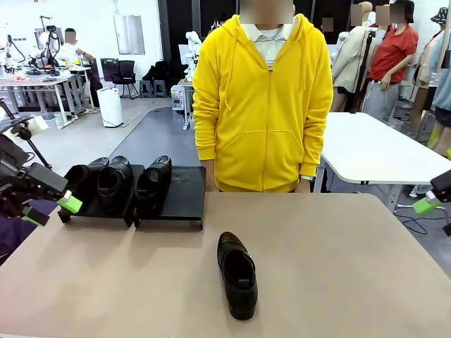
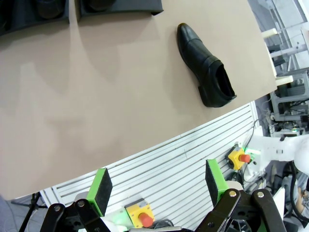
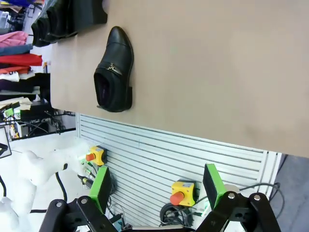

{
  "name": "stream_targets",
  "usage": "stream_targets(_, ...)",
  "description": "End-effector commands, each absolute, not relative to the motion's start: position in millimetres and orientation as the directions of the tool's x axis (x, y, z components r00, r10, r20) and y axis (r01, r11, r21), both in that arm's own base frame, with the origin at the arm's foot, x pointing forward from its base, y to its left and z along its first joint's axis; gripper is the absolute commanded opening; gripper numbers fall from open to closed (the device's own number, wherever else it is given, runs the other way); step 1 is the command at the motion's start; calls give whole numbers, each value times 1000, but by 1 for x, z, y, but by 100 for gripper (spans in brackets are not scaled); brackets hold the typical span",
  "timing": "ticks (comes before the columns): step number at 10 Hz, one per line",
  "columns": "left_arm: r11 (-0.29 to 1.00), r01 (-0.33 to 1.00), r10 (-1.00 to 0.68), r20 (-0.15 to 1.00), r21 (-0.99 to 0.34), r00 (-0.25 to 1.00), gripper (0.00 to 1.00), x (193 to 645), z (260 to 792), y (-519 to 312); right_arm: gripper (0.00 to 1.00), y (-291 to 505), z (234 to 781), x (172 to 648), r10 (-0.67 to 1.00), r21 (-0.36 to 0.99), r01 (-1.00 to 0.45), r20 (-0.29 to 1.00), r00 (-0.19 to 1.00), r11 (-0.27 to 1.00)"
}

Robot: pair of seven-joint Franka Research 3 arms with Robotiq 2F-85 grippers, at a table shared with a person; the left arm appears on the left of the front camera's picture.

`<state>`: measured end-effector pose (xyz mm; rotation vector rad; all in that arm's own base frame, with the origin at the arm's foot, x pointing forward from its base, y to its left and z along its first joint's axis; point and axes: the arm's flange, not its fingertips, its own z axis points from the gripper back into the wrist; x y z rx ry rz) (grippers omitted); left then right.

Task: Organize the shoes by placing them on the stand.
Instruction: Place the Shoe from the middle of the table onto the Shoes Stand.

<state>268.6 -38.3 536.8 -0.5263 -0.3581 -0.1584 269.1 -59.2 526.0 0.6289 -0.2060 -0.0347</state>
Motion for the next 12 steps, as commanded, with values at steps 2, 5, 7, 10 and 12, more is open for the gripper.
stream_targets(2,854,238,-56,373,-462,926,100,269,537,-38,100,-62,528,268,-82,605,-55,197,977,794)
stream_targets(5,917,189,-135,173,-351,976,100,316,519,-176,100,-62,528,268,-82,605,-55,197,977,794)
stream_targets(7,915,225,-207,89,-335,974,100,363,501,-269,100,-62,528,268,-82,605,-55,197,977,794)
stream_targets(10,944,196,-222,-69,-265,973,100,410,460,-364,100,-62,528,268,-82,605,-55,197,977,794)
stream_targets(12,971,162,-181,-97,-173,979,100,418,436,-390,100,-62,528,268,-82,605,-55,197,977,794)
